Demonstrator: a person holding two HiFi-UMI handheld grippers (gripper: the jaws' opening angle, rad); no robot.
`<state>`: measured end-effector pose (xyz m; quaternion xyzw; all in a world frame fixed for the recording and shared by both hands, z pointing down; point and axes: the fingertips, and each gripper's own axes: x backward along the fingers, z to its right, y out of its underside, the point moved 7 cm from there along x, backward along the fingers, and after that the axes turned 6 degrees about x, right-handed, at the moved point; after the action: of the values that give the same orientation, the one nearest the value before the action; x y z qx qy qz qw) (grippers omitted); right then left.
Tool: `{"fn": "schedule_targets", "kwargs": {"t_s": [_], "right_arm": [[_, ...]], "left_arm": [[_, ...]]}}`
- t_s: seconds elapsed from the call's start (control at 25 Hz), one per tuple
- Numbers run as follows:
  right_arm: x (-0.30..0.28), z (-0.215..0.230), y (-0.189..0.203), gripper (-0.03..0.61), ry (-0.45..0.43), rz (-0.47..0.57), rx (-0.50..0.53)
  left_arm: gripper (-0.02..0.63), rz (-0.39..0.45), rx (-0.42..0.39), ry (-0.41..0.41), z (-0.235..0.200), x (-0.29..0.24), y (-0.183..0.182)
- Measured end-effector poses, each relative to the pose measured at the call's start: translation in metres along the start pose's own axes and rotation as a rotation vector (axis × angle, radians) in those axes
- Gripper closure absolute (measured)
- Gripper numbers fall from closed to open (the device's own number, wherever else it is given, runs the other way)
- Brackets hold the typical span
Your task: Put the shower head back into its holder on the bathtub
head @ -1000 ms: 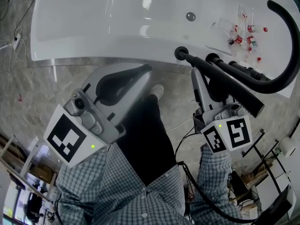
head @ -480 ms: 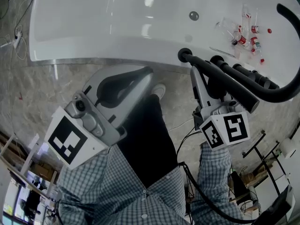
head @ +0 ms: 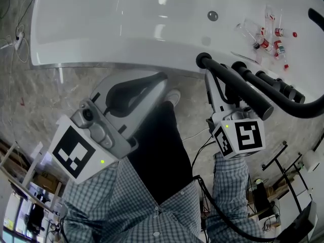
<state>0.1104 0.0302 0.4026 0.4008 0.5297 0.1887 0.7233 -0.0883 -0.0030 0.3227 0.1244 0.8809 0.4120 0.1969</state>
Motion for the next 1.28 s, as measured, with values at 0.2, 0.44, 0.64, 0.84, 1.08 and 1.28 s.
{"fn": "schedule_targets", "kwargs": {"t_s": [0.2, 0.44, 0.64, 0.84, 1.08, 1.28], "right_arm": [[-0.007, -0.003, 0.007, 0.445, 0.007, -0.031, 0.022], [-0.015, -0.002, 0.012, 0.445, 0.008, -0.065, 0.081], [-0.023, -0.006, 0.011, 0.445, 0.003, -0.085, 0.136], [-0.030, -0.007, 0.006, 0.445, -0.003, -0.074, 0.159], [-0.033, -0.008, 0.005, 0.445, -0.011, -0.050, 0.185], [-0.032, -0.007, 0.008, 0.445, -0.014, -0.013, 0.161]], "left_arm": [[0.606, -0.004, -0.004, -0.005, -0.005, 0.001, 0.001], [0.606, -0.004, -0.006, -0.012, -0.010, -0.002, 0.003], [0.606, -0.006, -0.003, -0.006, -0.011, -0.001, 0.004], [0.606, -0.004, 0.003, -0.008, -0.013, -0.002, 0.004], [0.606, -0.005, 0.004, -0.007, -0.011, -0.004, 0.008], [0.606, -0.007, 0.005, -0.003, -0.010, -0.005, 0.011]]}}
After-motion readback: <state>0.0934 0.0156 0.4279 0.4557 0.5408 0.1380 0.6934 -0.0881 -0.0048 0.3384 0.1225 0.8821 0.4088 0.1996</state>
